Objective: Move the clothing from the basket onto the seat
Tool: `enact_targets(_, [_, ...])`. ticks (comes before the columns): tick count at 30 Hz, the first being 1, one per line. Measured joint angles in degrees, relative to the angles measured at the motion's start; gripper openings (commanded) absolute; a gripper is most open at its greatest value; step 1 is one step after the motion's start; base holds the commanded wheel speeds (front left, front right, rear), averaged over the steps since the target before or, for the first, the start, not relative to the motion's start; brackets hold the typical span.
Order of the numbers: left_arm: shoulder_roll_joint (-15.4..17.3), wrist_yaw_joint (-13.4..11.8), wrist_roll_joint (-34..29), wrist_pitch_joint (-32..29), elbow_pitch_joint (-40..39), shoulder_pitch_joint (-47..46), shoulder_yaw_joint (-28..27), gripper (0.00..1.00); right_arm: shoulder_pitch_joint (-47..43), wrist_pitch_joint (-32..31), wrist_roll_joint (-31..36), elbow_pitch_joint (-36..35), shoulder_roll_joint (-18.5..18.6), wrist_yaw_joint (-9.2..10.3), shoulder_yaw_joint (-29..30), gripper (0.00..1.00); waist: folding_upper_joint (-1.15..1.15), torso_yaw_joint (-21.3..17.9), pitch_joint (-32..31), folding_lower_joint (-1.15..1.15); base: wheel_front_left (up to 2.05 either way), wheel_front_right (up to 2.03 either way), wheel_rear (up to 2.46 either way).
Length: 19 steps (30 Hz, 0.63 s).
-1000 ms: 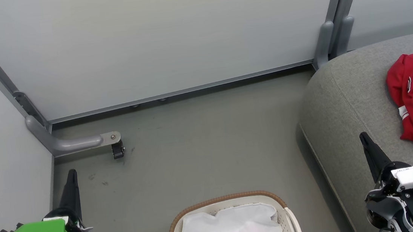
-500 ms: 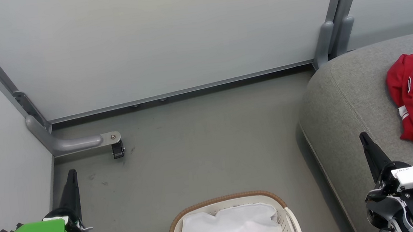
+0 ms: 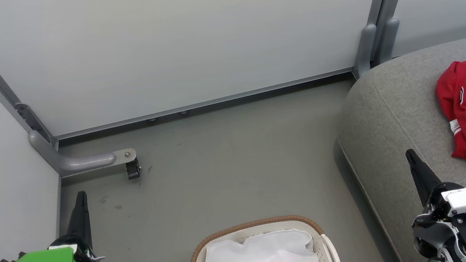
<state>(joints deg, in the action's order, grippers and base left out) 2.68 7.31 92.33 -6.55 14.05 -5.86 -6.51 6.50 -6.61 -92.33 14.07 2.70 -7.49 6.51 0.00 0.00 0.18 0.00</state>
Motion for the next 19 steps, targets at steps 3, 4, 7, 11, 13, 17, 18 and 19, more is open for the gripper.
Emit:
enact_targets(3, [0.0,0.0,0.0,0.0,0.0,0.0,0.0,0.0,0.0,0.0,0.0,0.0,0.0,0.0,0.0,0.0,0.0,0.0,0.0,0.0,0.0,0.0,0.0])
enact_targets(4, [0.0,0.0,0.0,0.0,0.0,0.0,0.0,0.0,0.0,0.0,0.0,0.0,0.0,0.0,0.0,0.0,0.0,0.0,0.0,0.0,0.0,0.0,0.0])
enact_targets(7, [0.0,0.0,0.0,0.0,0.0,0.0,0.0,0.0,0.0,0.0,0.0,0.0,0.0,0.0,0.0,0.0,0.0,0.0,0.0,0.0,0.0,0.0,0.0])
enact_targets(11, [0.0,0.0,0.0,0.0,0.0,0.0,0.0,0.0,0.0,0.0,0.0,0.0,0.0,0.0,0.0,0.0,0.0,0.0,0.0,0.0,0.0,0.0,0.0])
enact_targets(13, [0.0,0.0,0.0,0.0,0.0,0.0,0.0,0.0,0.0,0.0,0.0,0.0,0.0,0.0,0.0,0.0,0.0,0.0,0.0,0.0,0.0,0.0,0.0])
enact_targets(17, [0.0,0.0,0.0,0.0,0.0,0.0,0.0,0.0,0.0,0.0,0.0,0.0,0.0,0.0,0.0,0.0,0.0,0.0,0.0,0.0,0.0,0.0,0.0])
enact_targets(18, [0.0,0.0,0.0,0.0,0.0,0.0,0.0,0.0,0.0,0.0,0.0,0.0,0.0,0.0,0.0,0.0,0.0,0.0,0.0,0.0,0.0,0.0,0.0])
enact_targets(19, [0.0,0.0,0.0,0.0,0.0,0.0,0.0,0.0,0.0,0.0,0.0,0.0,0.0,0.0,0.0,0.0,0.0,0.0,0.0,0.0,0.0,0.0,0.0])
